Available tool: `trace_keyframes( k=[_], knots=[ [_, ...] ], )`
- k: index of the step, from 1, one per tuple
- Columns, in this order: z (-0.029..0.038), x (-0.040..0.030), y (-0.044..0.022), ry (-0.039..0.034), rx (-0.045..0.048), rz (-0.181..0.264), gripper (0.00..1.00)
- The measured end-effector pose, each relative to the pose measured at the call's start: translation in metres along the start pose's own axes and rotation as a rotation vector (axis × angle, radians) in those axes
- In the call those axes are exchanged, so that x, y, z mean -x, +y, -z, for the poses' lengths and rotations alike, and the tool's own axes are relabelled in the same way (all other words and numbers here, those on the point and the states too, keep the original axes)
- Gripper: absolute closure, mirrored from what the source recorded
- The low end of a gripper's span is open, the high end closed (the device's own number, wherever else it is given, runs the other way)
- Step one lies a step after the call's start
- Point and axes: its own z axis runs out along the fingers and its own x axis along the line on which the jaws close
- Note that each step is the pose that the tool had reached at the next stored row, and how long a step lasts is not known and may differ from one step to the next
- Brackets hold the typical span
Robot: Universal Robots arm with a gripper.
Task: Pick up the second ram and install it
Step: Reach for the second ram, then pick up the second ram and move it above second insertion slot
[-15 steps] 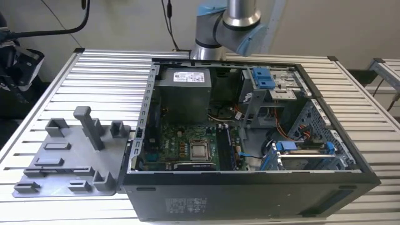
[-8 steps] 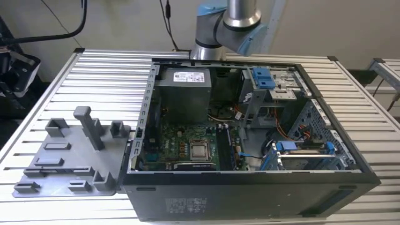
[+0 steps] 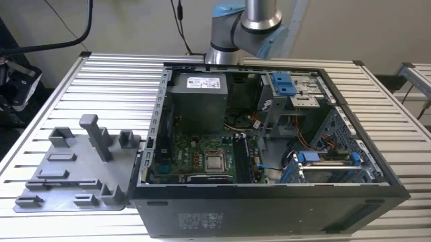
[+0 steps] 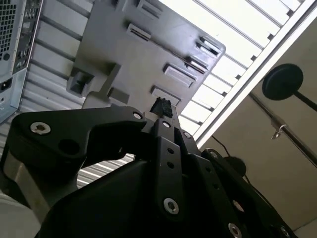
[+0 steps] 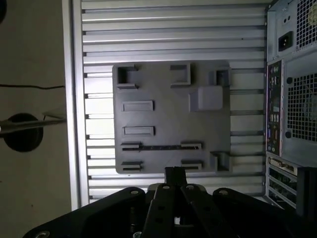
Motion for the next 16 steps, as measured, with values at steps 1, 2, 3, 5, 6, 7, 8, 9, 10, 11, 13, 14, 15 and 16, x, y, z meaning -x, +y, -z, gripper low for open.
trace_keyframes(
  k=[1,2,3,5,6,7,8,9,10,11,13,14,15,16],
  knots=[
    [0.0,0.0,0.0,0.0,0.0,0.0,0.89],
    [0.0,0.0,0.0,0.0,0.0,0.0,0.89],
    [0.0001,0.0,-0.0001,0.0,0.0,0.0,0.89],
    [0.0,0.0001,-0.0002,-0.0001,0.0001,0.0,0.89],
    [0.0,0.0001,-0.0003,0.0,0.0,0.0,0.89],
    [-0.0003,0.0002,-0.0007,-0.0001,0.0002,0.001,0.89],
    [-0.0005,0.0006,-0.0012,-0.0001,0.0001,0.001,0.89],
    [-0.0005,0.0011,-0.002,0.0002,-0.0001,0.002,0.89],
    [-0.0007,0.002,-0.003,0.0002,0.0,0.003,0.89],
    [-0.0009,0.0027,-0.0039,0.0002,0.0,0.004,0.89],
    [-0.0009,0.003,-0.0043,0.0002,-0.0001,0.004,0.89],
    [-0.0009,0.003,-0.0043,0.0002,0.0,0.004,0.89],
    [-0.001,0.003,-0.0045,0.0002,0.0,0.004,0.89],
    [-0.001,0.0031,-0.0046,0.0002,0.0,0.004,0.89]
  ],
)
